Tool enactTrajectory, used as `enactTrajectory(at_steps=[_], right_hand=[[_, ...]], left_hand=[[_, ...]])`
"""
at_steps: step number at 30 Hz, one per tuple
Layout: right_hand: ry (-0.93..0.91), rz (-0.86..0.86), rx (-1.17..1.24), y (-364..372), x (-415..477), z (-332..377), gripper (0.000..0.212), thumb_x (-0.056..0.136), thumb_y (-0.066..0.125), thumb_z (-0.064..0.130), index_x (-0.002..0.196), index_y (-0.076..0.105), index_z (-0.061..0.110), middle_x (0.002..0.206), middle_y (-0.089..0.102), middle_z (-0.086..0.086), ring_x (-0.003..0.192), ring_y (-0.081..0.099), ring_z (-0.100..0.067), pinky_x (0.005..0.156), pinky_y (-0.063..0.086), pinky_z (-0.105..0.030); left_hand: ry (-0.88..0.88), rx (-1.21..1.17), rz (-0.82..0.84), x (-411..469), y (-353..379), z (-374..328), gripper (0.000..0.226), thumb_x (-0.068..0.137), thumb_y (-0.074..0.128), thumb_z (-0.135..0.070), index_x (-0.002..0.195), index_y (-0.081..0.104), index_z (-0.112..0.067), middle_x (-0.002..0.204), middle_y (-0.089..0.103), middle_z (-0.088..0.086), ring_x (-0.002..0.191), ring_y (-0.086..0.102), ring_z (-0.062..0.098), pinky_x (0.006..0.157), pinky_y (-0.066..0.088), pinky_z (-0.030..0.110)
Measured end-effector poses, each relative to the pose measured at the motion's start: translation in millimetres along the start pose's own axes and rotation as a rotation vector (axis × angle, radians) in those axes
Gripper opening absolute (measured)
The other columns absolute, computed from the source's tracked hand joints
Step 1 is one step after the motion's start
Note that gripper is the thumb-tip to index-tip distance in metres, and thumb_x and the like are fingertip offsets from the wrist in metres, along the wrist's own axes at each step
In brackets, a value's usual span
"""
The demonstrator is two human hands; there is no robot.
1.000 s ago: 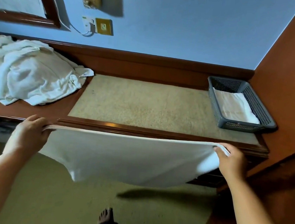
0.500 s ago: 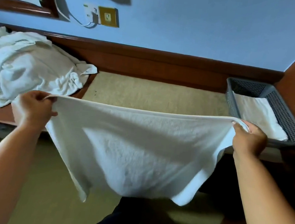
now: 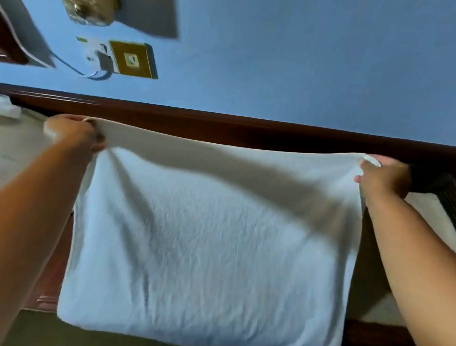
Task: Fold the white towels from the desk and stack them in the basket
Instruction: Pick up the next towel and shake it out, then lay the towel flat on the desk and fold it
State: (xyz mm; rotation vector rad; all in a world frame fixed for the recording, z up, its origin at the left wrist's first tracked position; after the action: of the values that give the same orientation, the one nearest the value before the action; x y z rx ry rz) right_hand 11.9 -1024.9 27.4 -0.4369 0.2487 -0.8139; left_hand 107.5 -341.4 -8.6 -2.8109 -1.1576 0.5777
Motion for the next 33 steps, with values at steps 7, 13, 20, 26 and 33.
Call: enactTrajectory(at_steps=[7,13,20,26,33], right_hand=[[0.163,0.034,0.045,85,70,-14,0.024,0.096,0.065,0.013,0.119,0.068,0.014,0.104,0.072,-0.013,0.08,0.075,-0.024,0.047,0.048,-0.023],[0.299,0.017,0.094,158,103,-48,0.022,0.098,0.06,0.009,0.118,0.067,0.011,0.104,0.072,-0.015,0.04,0.062,-0.004,0.03,0.035,-0.013],[0.533,0.058,0.081,243,132,-137,0.015,0.093,0.056,0.009,0.106,0.063,0.013,0.11,0.07,-0.016,0.067,0.065,-0.023,0.06,0.054,-0.031],[-0.034,0.145,-0.542,302,119,-130,0.06,0.088,0.067,0.003,0.142,0.04,0.011,0.163,0.01,-0.014,0.131,0.046,-0.031,0.102,0.044,-0.036],[-0.347,0.56,-0.77,340,18,-163,0.055,0.089,0.05,0.026,0.141,0.05,0.01,0.157,0.03,-0.018,0.144,0.031,-0.038,0.11,0.037,-0.053]], left_hand=[[0.018,0.237,-0.063,69,57,2,0.004,0.088,0.074,-0.019,0.09,0.074,-0.023,0.089,0.068,0.007,0.07,0.064,0.023,0.073,0.062,0.039],[0.156,0.473,-0.034,111,108,25,0.009,0.09,0.065,-0.019,0.095,0.072,-0.022,0.092,0.067,0.007,0.085,0.063,0.031,0.072,0.05,0.035],[0.073,0.773,0.026,180,158,113,0.035,0.084,0.058,-0.033,0.106,0.071,-0.009,0.111,0.071,0.021,0.101,0.065,0.044,0.094,0.054,0.046],[0.18,0.833,0.088,158,190,151,0.069,0.096,0.063,-0.025,0.154,0.029,-0.008,0.164,0.009,0.02,0.147,0.026,0.037,0.114,0.031,0.041],[0.428,1.092,0.583,27,225,231,0.065,0.094,0.062,-0.028,0.153,0.036,-0.017,0.167,0.01,0.011,0.15,0.021,0.037,0.117,0.033,0.049]])
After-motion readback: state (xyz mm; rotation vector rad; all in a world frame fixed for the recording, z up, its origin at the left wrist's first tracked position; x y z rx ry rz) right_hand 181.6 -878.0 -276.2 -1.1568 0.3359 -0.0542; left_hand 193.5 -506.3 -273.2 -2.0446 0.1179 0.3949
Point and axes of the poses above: each hand's wrist, its own x-axis towards the middle knuckle, its own y-axis out of the palm, z = x × y, the point moved 10 cm from there along x, towards the middle knuckle
